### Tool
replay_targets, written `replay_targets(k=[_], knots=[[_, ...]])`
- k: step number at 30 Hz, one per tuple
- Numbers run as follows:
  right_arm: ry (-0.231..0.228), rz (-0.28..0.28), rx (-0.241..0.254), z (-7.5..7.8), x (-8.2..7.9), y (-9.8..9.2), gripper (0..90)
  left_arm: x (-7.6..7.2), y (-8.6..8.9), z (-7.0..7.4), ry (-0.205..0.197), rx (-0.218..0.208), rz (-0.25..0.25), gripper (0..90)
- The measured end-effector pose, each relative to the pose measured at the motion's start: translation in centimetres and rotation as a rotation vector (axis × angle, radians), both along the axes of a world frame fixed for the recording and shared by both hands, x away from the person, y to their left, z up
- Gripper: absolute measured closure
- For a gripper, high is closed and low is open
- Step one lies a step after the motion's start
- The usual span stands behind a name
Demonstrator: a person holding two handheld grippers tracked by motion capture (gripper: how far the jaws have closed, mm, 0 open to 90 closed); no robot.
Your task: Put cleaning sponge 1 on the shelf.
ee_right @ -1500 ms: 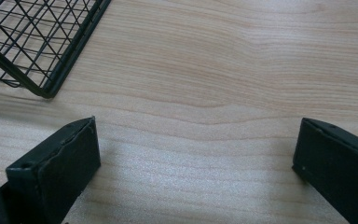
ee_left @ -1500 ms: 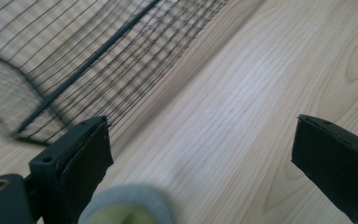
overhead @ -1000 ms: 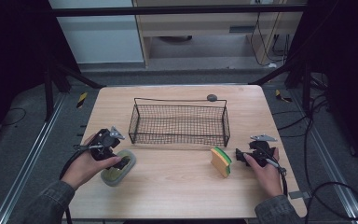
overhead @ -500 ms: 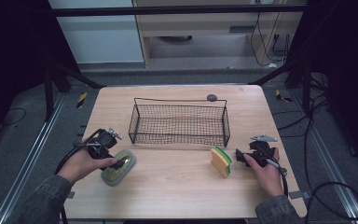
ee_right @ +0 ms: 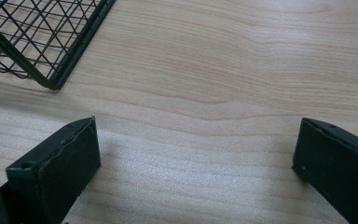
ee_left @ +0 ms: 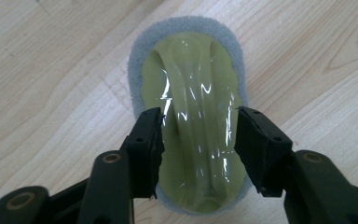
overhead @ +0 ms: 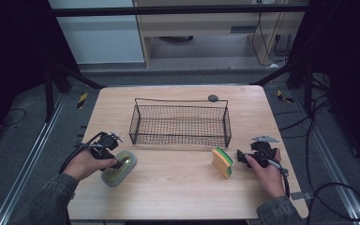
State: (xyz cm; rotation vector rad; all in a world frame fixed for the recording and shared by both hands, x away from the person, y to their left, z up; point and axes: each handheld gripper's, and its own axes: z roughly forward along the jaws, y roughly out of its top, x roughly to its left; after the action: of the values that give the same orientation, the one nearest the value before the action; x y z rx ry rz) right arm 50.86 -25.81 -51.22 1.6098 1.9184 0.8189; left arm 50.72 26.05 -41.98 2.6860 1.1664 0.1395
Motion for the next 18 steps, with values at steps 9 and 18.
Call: replay_targets(k=[9, 18], knots=[[0.002, 0.000, 0.002, 0.02, 0.04, 0.04, 0.8, 0.28, 0.03, -0.63, 0.009, -0.006, 0.005, 57.9], [0.003, 0.010, -0.002, 0.02, 0.06, 0.14, 0.8, 0.41, 0.08, -0.88, 0.008, 0.000, -0.040, 69.6]])
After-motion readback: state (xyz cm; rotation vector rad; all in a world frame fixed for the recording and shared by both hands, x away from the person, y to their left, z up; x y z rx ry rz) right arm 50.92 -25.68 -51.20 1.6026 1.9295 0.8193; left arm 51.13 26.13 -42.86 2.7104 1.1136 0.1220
